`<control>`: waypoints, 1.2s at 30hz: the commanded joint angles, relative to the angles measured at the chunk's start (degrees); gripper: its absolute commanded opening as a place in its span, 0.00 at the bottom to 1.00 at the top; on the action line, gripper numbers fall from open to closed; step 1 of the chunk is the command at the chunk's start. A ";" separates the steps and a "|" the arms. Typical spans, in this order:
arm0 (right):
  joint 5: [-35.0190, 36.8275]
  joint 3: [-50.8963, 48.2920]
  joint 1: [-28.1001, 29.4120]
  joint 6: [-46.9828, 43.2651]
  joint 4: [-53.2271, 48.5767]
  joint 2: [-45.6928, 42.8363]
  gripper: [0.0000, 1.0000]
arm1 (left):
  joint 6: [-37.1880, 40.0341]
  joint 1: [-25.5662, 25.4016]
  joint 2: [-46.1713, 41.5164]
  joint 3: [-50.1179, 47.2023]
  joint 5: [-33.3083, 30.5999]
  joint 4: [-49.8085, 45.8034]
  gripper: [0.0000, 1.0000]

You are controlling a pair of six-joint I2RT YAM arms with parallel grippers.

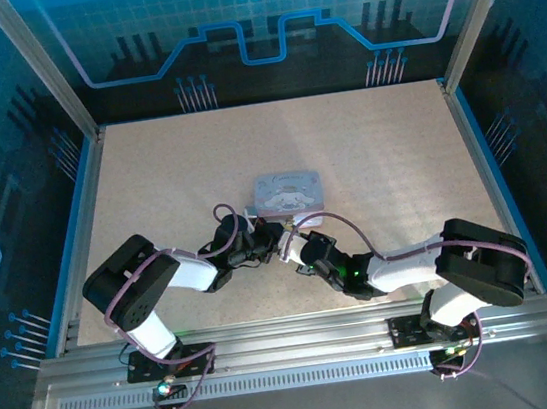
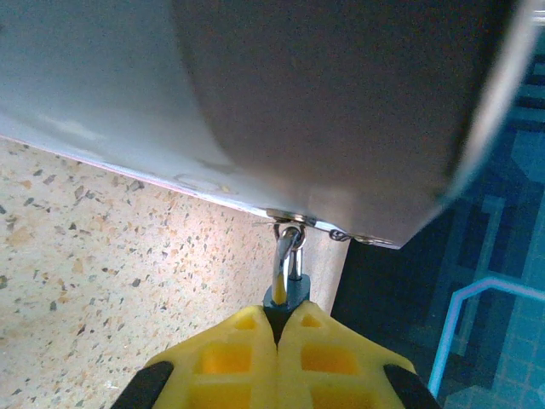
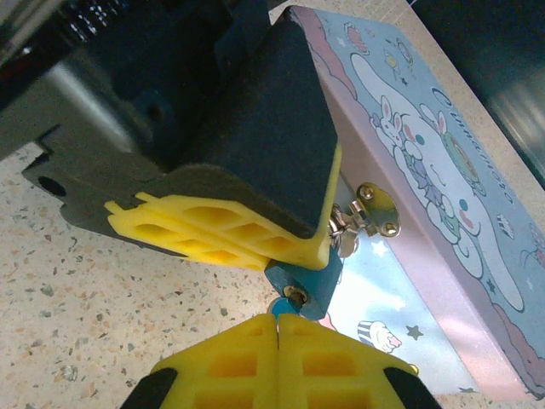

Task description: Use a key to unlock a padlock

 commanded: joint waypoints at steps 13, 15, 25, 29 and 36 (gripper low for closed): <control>-15.45 -1.31 -8.44 16.67 5.20 -3.16 0.00 | -0.87 -0.56 -0.75 -0.64 1.55 4.12 0.00; -17.19 -1.85 -9.34 18.70 6.26 -3.19 0.00 | -0.94 -0.58 -0.73 -0.64 1.55 4.12 0.00; -21.86 -3.10 -12.00 26.12 10.29 -1.71 0.00 | -0.92 -0.66 -0.98 -0.79 1.27 3.93 0.00; -21.92 -3.01 -12.04 25.39 10.01 -1.71 0.00 | -0.73 -0.70 -1.39 -0.98 1.03 3.53 0.00; -19.21 -4.95 -11.99 20.97 9.52 -5.12 0.22 | -0.74 -0.71 -1.87 -1.06 0.50 3.04 0.00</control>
